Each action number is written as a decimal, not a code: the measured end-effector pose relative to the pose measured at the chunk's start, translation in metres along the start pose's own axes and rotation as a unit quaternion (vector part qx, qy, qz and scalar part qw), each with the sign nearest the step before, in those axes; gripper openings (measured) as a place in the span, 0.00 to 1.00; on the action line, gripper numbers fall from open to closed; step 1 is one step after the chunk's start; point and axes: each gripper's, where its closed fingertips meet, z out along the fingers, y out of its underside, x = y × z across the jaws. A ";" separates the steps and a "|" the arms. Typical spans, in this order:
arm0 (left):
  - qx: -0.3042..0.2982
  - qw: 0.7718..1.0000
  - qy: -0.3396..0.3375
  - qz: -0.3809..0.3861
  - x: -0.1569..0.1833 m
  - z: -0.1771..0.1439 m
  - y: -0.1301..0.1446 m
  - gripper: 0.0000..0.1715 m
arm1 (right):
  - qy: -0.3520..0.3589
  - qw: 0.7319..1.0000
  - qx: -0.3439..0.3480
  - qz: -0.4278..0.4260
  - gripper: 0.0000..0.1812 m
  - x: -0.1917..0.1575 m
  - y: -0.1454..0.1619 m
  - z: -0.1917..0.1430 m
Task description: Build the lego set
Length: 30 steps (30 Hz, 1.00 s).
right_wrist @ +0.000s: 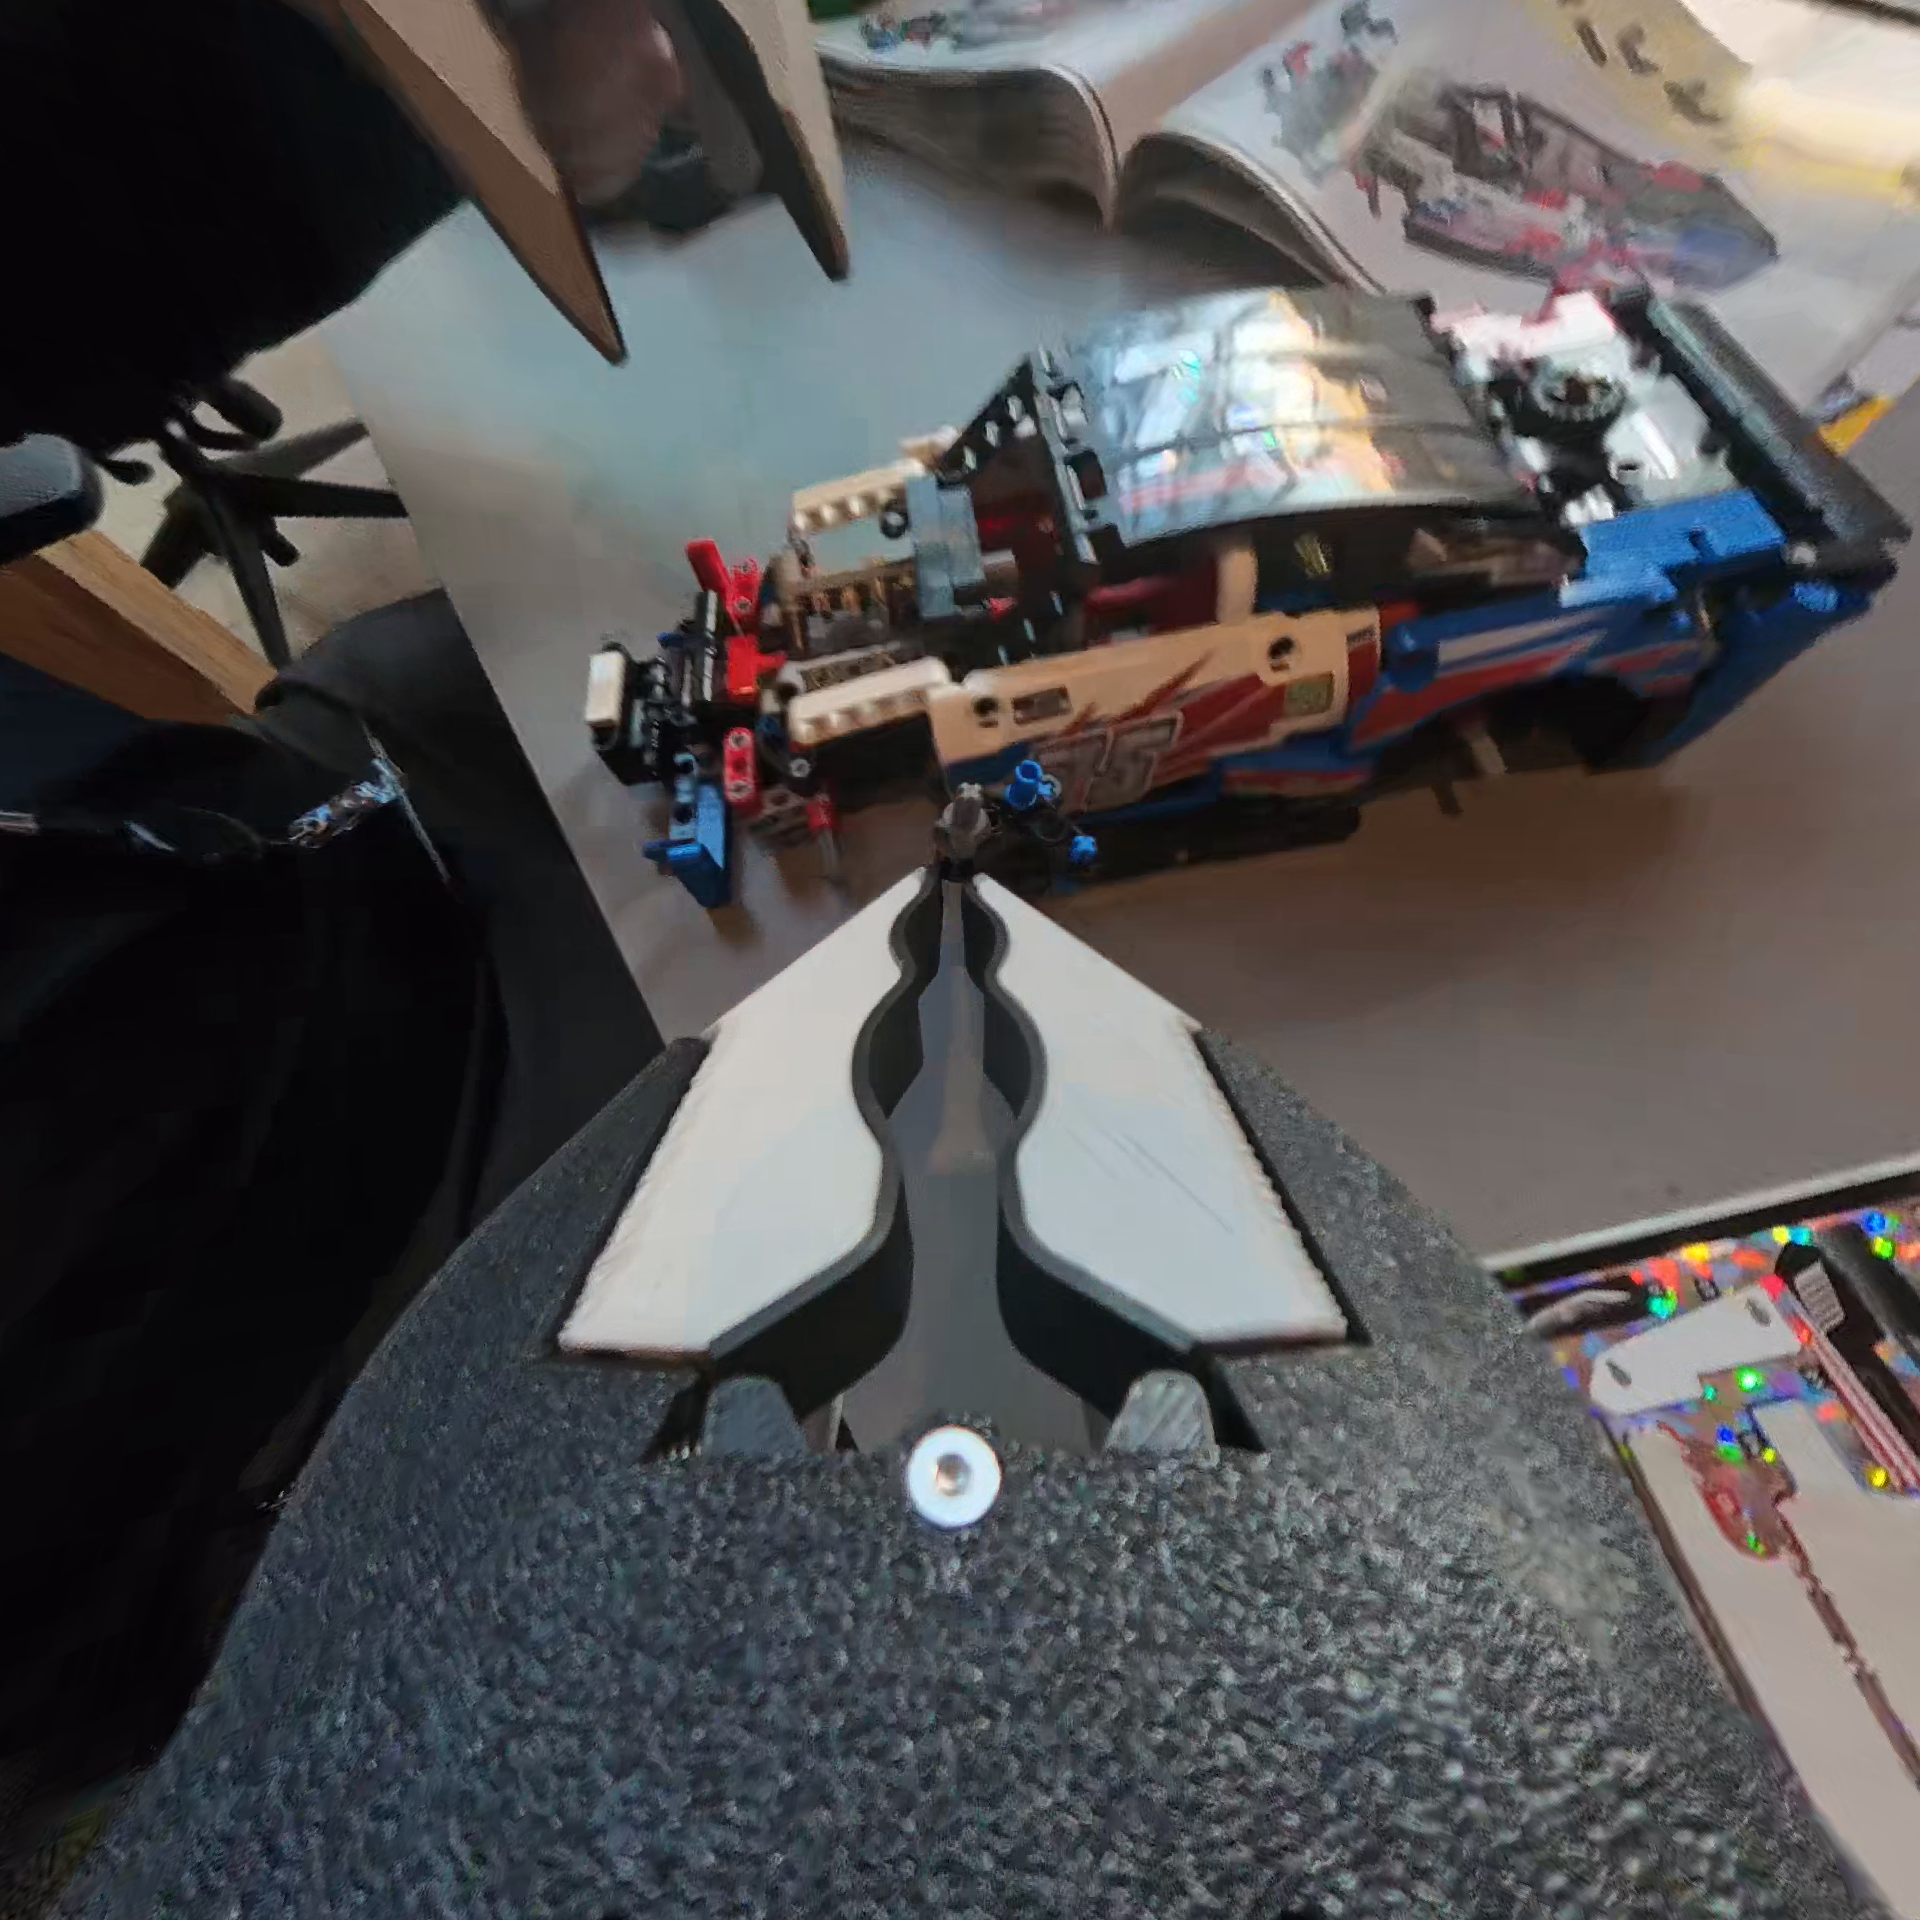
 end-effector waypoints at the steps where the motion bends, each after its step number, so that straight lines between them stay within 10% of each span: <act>1: 0.006 1.000 0.011 0.006 0.006 0.004 -0.005 0.27 | -0.009 1.000 0.013 -0.025 0.01 -0.008 -0.010 -0.001; 14: 0.099 0.986 0.137 -0.008 0.043 0.004 -0.022 0.16 | -0.151 0.967 0.076 -0.193 0.00 -0.075 -0.082 0.025; 21: 0.022 0.999 -0.044 -0.007 -0.015 0.015 0.025 0.00 | -0.024 0.988 -0.017 -0.152 0.00 -0.024 -0.057 0.077; 30: 0.016 0.997 -0.056 -0.052 0.038 -0.048 0.087 0.07 | 0.021 0.983 -0.019 -0.180 0.00 -0.061 -0.015 0.041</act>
